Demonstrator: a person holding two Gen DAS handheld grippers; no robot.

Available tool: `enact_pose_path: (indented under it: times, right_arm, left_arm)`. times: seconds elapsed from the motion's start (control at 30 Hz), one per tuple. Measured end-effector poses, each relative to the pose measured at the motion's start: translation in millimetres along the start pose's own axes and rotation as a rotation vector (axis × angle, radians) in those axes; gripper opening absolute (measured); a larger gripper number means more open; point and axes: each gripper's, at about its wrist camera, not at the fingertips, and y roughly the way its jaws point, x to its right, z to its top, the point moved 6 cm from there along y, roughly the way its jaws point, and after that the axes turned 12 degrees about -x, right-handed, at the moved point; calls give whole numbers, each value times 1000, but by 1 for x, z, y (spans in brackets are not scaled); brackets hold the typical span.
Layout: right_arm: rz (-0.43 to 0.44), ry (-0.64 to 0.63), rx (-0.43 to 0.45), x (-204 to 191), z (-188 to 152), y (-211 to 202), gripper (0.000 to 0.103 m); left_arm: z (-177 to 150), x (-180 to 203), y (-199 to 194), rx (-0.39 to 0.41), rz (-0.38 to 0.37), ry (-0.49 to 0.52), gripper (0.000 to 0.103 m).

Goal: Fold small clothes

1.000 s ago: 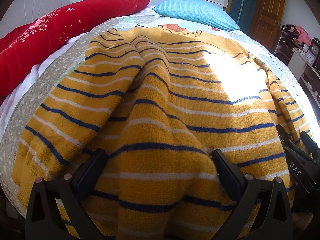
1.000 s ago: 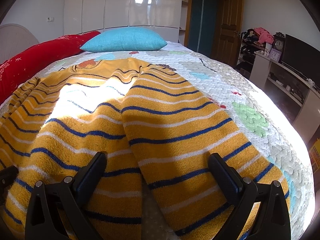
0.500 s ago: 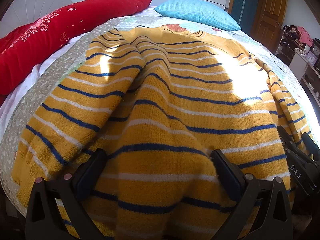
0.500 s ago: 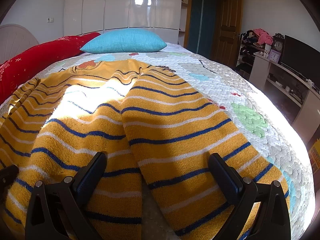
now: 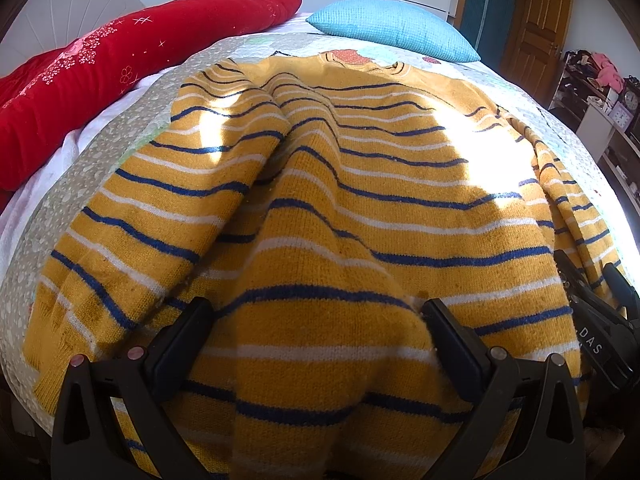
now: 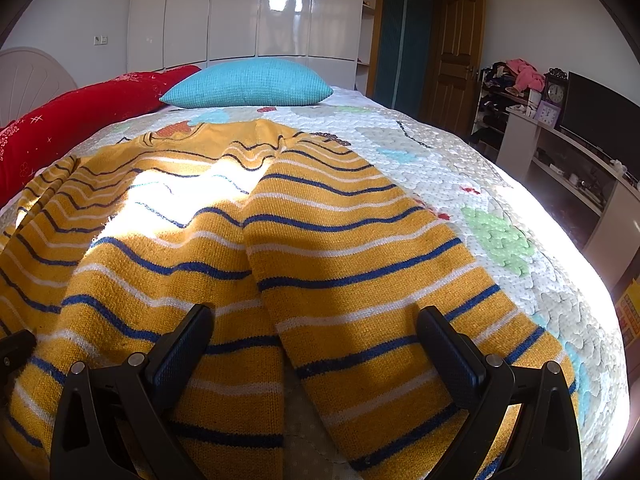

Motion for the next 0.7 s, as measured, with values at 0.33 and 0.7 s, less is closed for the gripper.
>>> enact_pose_path:
  times: [0.33,0.7]
  right_arm:
    - [-6,0,7,2,1,-1,103]
    - [-11,-1,12,2,0,-2,103]
  left_arm:
    - [-1,1,-1,25,2,1,103]
    - [-6,4,-7,4,10,52,103]
